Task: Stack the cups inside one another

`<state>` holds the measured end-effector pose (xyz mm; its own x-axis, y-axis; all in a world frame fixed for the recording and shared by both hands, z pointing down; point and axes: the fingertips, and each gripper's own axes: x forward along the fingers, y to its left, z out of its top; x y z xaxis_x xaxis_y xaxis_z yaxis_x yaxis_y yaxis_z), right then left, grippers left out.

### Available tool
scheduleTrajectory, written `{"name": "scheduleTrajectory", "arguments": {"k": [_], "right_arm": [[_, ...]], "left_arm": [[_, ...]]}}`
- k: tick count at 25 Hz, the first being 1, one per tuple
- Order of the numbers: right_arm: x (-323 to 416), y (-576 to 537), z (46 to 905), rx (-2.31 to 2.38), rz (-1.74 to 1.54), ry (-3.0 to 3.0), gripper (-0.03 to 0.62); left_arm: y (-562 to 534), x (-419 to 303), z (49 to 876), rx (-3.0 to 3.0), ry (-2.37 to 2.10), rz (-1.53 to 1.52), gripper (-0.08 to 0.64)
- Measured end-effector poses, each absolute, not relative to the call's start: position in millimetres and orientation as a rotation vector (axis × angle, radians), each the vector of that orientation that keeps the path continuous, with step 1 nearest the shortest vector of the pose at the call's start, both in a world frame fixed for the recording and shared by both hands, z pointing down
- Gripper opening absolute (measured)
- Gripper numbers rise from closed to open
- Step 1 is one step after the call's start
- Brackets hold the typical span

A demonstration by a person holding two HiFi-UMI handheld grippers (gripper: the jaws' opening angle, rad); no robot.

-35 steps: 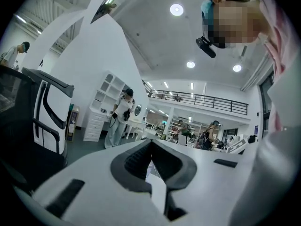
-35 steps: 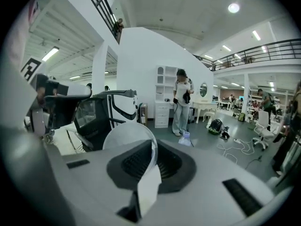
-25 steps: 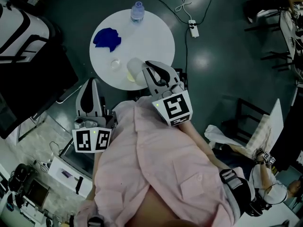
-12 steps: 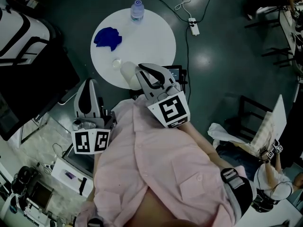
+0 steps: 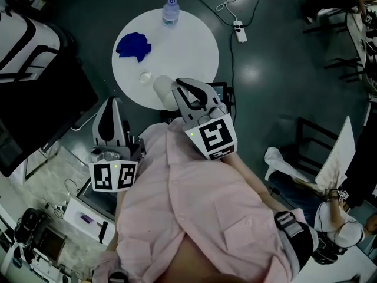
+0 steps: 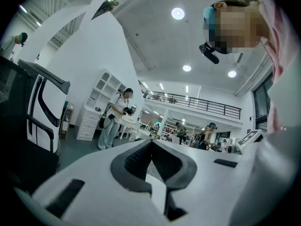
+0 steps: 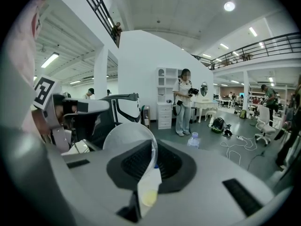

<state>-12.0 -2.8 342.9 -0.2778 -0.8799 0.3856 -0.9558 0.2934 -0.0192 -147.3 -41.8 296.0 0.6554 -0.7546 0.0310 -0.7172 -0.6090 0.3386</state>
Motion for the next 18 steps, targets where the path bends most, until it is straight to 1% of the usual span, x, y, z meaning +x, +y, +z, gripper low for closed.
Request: {"name": "scheduleTrajectory", "arguments": {"k": [18], "right_arm": [[-3.5, 0.6, 348.9, 1.701, 0.402, -2.234, 0.041]], "left_arm": [[-40.8, -143.5, 298.5, 2.548, -1.154, -0.157, 0.009]]}}
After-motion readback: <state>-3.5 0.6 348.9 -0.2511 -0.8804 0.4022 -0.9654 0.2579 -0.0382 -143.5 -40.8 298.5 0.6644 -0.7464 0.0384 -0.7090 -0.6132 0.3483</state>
